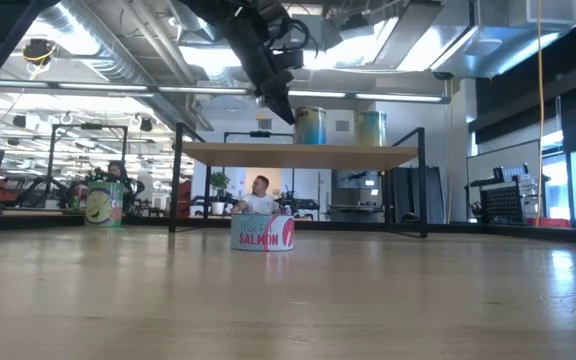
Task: Pick and place cans onto a shelf
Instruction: Put the canned cherries on the shelf
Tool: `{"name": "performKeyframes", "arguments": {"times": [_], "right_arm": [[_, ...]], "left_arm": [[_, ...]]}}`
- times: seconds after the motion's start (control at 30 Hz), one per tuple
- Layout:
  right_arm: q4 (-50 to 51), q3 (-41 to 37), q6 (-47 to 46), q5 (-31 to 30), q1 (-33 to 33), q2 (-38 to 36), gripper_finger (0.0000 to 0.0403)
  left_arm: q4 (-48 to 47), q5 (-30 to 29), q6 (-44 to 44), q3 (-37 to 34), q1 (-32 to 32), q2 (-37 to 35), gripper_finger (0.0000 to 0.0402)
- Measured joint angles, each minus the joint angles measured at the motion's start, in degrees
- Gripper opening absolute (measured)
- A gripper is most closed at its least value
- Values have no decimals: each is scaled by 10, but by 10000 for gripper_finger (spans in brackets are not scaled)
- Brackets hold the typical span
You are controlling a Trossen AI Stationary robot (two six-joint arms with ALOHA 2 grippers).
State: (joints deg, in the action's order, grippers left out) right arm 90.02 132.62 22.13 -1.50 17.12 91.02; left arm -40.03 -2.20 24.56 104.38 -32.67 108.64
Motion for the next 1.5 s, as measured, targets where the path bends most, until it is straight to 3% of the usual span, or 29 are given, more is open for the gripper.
{"name": "performKeyframes", "arguments": {"times": [0.23, 0.43, 1.03, 1.5], "right_arm": [[0, 0, 0, 0, 0, 0, 7], [0, 0, 0, 0, 0, 0, 7], [0, 0, 0, 0, 0, 0, 7], [0, 0, 0, 0, 0, 0, 7]], "left_arm": [[-21, -8, -2, 0, 6, -2, 0], [-78, 34, 13, 1, 24, -9, 0], [-6, 32, 90, 1, 32, 29, 0], [40, 31, 91, 1, 4, 29, 0]]}}
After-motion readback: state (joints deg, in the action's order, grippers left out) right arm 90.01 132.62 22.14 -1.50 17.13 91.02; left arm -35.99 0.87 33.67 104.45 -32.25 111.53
